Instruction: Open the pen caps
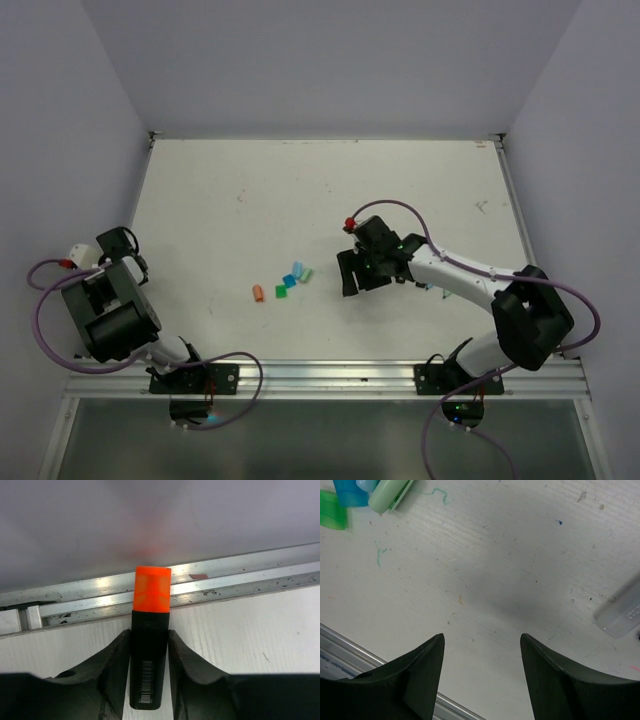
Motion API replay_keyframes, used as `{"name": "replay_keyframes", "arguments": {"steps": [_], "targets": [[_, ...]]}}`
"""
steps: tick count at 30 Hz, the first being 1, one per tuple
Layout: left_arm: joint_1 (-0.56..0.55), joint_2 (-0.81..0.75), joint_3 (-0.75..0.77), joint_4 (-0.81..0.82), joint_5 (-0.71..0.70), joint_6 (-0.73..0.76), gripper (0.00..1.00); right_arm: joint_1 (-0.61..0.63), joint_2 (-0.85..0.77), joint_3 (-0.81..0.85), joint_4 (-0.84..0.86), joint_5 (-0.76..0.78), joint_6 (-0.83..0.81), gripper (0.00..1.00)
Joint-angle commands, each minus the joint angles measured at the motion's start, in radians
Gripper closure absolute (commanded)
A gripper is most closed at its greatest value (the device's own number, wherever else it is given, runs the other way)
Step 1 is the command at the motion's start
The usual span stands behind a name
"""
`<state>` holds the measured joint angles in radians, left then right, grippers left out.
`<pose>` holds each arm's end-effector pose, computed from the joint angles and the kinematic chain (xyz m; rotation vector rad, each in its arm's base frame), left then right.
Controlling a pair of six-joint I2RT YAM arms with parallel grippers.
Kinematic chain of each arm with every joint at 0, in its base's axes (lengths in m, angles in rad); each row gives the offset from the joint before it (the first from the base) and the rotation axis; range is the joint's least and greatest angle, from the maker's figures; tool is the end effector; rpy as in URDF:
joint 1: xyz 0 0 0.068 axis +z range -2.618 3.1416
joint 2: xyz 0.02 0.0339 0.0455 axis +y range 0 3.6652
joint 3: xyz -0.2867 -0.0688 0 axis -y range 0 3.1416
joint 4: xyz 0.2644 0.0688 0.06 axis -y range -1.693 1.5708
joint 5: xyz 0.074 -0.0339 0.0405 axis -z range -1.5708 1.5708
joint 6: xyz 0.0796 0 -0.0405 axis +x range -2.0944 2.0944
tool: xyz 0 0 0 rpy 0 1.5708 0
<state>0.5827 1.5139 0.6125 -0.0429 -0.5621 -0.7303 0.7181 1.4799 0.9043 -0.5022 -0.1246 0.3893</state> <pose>0.2252 0.1992 0.1151 -1.6485 1.7705 0.6359 0.2351 0.2185 0.1707 -0.4912 2.6979 0.5083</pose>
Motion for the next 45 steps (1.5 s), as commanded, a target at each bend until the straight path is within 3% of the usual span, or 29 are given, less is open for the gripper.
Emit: {"name": "replay_keyframes", "arguments": {"steps": [1,5,9,13,17,24,28,33,38,41,45], "targets": [[0.002,0.022,-0.046,-0.002,0.166,0.008,0.64,0.004,-0.061,0.021,0.004,-0.014,0.017,0.34],[0.002,-0.012,-0.089,0.066,0.192,0.028,0.76,0.004,-0.090,0.018,0.002,-0.029,0.036,0.34],[0.002,-0.044,-0.115,0.113,0.261,0.054,1.00,0.006,-0.096,0.011,0.008,-0.032,0.045,0.34],[-0.001,-0.093,-0.157,0.201,0.422,0.080,1.00,0.009,-0.095,0.004,0.017,-0.032,0.052,0.34],[-0.055,-0.236,-0.157,0.193,0.449,0.095,1.00,0.014,-0.096,-0.005,0.045,-0.024,0.060,0.34],[-0.335,-0.481,-0.126,0.155,0.556,0.057,1.00,0.018,-0.112,0.008,0.100,-0.055,0.103,0.34],[-0.515,-0.584,-0.149,0.215,0.613,-0.068,1.00,0.029,-0.125,0.019,0.132,-0.095,0.121,0.34],[-0.938,-0.587,-0.136,0.305,0.428,-0.158,1.00,0.063,-0.164,0.015,0.172,-0.118,0.149,0.34],[-1.307,-0.471,-0.066,0.331,0.243,-0.187,1.00,0.110,-0.220,-0.005,0.232,-0.118,0.166,0.34],[-1.438,-0.416,-0.042,0.356,0.171,-0.199,1.00,0.124,-0.283,-0.044,0.290,-0.098,0.175,0.34],[-1.532,-0.389,-0.034,0.351,0.073,-0.289,1.00,0.132,-0.341,-0.106,0.321,-0.015,0.238,0.34]]}}
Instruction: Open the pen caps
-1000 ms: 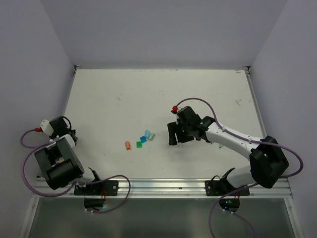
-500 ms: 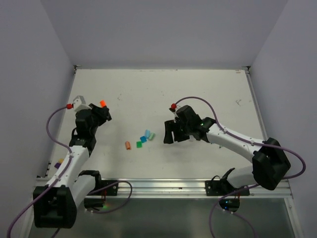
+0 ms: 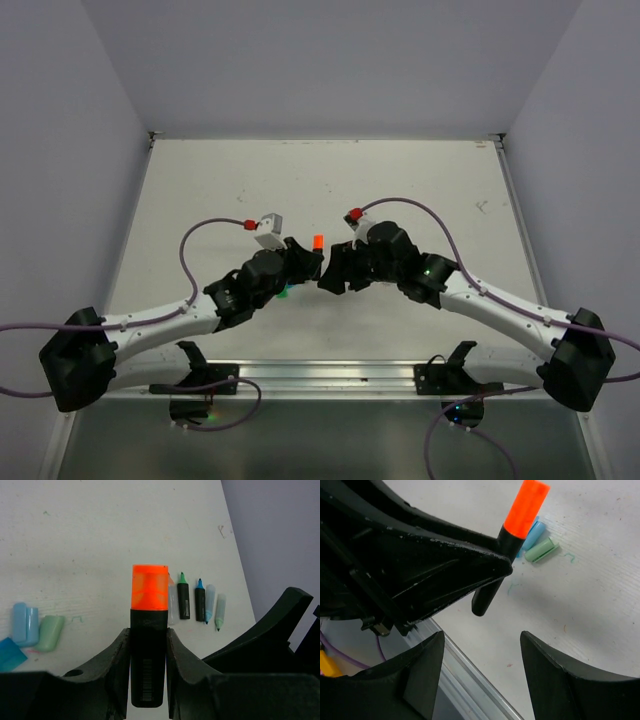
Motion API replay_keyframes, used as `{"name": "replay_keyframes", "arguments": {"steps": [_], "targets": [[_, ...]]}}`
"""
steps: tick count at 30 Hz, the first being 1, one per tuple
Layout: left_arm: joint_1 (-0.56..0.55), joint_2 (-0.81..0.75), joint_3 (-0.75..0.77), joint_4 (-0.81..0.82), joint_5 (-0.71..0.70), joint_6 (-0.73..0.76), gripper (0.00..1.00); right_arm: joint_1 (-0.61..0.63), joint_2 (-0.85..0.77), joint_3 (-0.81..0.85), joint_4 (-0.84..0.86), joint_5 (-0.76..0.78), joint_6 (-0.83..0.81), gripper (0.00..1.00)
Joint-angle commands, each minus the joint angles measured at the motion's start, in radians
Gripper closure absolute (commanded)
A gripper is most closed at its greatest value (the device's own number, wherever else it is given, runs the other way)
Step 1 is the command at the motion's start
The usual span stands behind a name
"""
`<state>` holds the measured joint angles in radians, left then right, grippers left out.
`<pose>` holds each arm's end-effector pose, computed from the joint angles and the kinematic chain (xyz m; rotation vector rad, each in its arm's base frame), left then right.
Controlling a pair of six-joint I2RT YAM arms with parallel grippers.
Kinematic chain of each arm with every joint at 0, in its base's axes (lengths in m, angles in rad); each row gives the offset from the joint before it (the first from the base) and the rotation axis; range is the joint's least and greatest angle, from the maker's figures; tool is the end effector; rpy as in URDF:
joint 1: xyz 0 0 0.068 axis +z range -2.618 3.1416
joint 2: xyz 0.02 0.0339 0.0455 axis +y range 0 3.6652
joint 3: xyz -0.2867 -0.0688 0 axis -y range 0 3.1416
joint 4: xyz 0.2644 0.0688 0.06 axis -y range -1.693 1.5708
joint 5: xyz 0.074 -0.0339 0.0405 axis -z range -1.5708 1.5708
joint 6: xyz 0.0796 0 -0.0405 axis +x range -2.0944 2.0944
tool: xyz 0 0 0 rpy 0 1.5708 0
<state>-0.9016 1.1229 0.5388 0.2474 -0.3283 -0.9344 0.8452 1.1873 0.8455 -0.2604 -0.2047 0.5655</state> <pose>0.2003 -0.2119 0.2268 -0.2661 1.9831 -0.9200 0.1917 0.2405 0.2612 -0.4521 2.3034 0.9827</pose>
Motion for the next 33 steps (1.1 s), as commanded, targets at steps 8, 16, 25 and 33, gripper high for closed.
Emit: {"name": "replay_keyframes", "arguments": {"steps": [8,16,25,33], "targets": [[-0.180,-0.003,0.075,-0.029,-0.336,-0.202,1.00,0.017,-0.084,-0.135,0.181,0.113,0.083,0.39],[-0.267,0.040,0.125,-0.125,-0.457,-0.310,1.00,0.020,-0.115,-0.151,0.223,0.194,0.080,0.47],[-0.301,0.054,0.153,-0.183,-0.523,-0.353,1.00,0.023,-0.152,-0.183,0.296,0.142,0.114,0.50],[-0.307,0.072,0.170,-0.191,-0.529,-0.346,1.00,0.025,-0.189,-0.183,0.296,0.117,0.123,0.50]]}}
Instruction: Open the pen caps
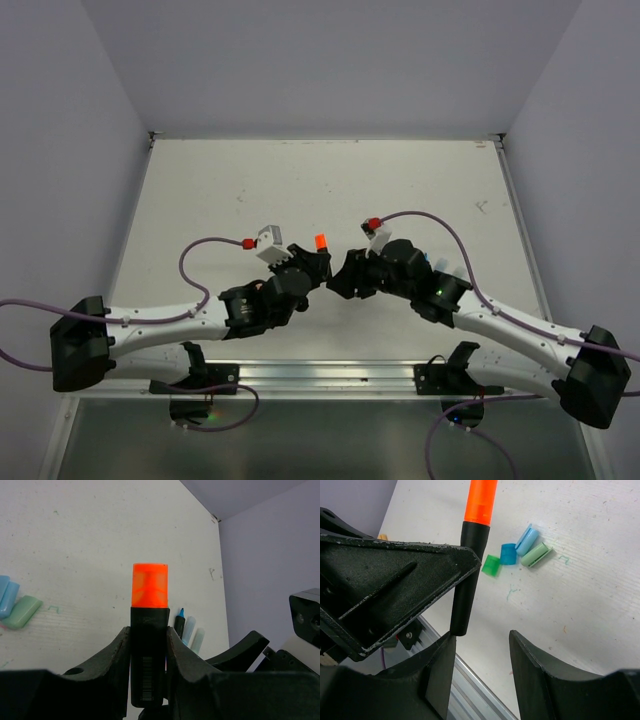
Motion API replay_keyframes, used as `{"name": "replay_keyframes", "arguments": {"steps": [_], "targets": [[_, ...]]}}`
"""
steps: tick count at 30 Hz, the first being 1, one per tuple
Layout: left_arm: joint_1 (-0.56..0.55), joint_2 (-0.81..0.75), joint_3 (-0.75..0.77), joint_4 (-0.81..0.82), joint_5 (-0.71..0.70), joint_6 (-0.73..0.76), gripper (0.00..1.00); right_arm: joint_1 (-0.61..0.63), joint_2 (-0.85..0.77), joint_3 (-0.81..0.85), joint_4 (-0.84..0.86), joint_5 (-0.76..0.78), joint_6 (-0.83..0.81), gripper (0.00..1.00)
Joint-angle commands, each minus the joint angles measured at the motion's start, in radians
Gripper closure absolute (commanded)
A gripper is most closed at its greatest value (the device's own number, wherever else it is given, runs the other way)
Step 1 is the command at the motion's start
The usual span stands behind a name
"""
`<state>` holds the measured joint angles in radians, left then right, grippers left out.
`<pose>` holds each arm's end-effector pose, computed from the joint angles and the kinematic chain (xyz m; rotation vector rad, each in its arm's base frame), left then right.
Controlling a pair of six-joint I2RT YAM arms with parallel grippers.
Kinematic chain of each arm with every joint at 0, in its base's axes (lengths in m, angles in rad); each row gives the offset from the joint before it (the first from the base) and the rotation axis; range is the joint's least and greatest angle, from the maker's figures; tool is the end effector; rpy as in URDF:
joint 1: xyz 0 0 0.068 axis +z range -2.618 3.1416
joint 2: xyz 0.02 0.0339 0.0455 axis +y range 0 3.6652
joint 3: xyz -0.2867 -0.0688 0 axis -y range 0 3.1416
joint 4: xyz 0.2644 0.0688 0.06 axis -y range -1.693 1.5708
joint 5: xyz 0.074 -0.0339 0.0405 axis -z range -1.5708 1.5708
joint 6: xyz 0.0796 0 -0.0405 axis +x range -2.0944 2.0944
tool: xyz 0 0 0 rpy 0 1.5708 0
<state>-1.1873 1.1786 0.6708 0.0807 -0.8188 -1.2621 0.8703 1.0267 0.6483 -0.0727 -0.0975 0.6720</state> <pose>0.1615 -0.2448 0.2491 -0.5947 1.8584 -0.8611 0.1729 0.2170 0.2501 -0.2835 2.1732 1.0335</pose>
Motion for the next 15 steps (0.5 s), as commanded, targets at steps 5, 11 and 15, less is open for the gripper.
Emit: {"name": "replay_keyframes", "arguments": {"steps": [5,11,15], "targets": [[-0.032,0.018,0.049,-0.035,-0.046,-0.011,1.00,-0.001,-0.031,0.020,0.114,0.002,0.027,0.50],[-0.034,0.010,0.038,-0.048,-0.065,-0.023,1.00,0.016,-0.053,0.013,0.128,0.002,0.038,0.49],[-0.034,0.018,0.036,-0.026,-0.043,-0.023,1.00,0.015,-0.013,0.016,0.142,0.015,0.031,0.49]]}}
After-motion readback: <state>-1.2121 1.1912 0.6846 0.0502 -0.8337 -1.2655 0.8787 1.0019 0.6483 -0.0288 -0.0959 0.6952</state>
